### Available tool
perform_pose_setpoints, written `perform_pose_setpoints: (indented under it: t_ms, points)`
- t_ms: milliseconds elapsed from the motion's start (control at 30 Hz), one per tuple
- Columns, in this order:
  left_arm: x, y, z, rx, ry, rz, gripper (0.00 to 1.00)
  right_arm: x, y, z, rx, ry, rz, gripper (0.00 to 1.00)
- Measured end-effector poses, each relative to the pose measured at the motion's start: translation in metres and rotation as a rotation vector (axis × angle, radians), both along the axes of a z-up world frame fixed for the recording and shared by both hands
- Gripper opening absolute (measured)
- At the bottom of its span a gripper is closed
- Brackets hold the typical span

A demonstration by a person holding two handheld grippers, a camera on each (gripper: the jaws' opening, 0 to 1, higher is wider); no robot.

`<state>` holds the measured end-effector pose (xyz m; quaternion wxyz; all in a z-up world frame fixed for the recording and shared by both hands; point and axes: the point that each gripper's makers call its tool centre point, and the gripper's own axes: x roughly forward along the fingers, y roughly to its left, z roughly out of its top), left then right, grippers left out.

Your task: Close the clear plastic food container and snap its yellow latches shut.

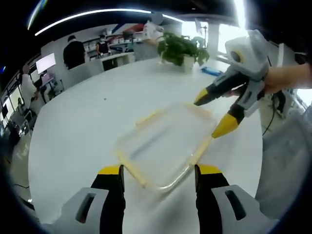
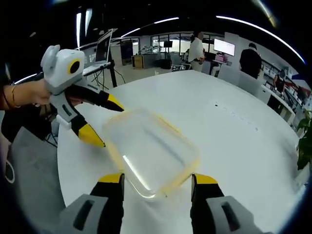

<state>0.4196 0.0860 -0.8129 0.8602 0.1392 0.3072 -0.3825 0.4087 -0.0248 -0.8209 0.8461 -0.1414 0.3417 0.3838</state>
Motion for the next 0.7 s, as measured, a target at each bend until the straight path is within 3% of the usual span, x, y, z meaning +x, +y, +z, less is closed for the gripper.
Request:
perform_pose_setpoints:
  t_ms: [700]
  points:
    - [0.041,-0.002,-0.001,-0.017,-0.017,0.044,0.45,0.046,-0.009,-0.001,0.004,-0.014,-0.027,0.53]
